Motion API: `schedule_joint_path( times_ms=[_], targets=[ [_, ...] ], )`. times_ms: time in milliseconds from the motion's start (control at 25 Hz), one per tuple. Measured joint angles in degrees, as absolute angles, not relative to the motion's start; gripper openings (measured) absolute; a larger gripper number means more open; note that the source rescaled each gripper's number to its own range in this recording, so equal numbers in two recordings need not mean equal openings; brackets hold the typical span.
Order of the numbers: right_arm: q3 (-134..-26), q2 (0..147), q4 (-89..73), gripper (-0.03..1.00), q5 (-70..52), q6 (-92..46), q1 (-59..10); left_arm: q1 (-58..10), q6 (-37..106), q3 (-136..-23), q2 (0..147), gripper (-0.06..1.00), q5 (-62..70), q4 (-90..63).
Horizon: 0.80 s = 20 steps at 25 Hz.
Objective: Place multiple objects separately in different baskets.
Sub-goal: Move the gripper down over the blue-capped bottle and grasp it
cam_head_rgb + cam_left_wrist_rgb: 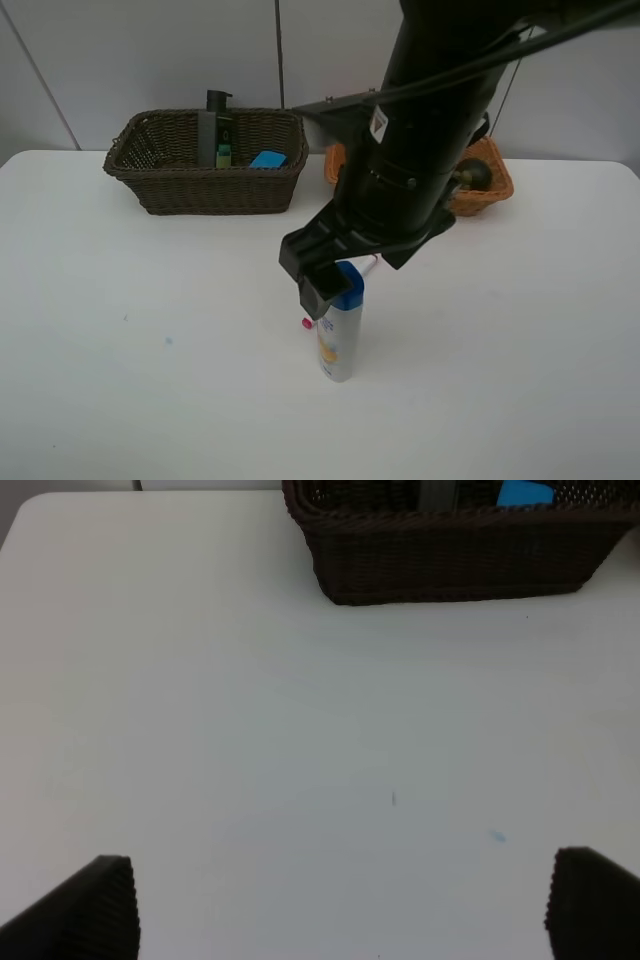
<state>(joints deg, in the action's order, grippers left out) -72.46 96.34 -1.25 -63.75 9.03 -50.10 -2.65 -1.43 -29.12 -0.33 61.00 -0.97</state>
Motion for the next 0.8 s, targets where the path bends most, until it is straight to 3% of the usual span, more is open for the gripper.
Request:
schedule_joint_path(
  times_ms=[520, 640, 800],
  targets=[
    [-72.46, 105.13, 1.42, 0.96, -59.07, 9.03, -50.21, -2.65, -1.43, -29.12, -0.33, 1.0, 61.0, -0.97],
    [-72.46, 105.24, 1.91, 0.75, -59.39, 8.97, -50.21, -2.65, -1.43, -29.12, -0.33, 1.0, 61.0, -0.97],
    [-72.46, 105.24, 2.9, 0.25, -59.6, 8.97, -50.21, -2.65, -1.43, -29.12, -0.33, 1.0, 61.0, -0.97]
  ],
)
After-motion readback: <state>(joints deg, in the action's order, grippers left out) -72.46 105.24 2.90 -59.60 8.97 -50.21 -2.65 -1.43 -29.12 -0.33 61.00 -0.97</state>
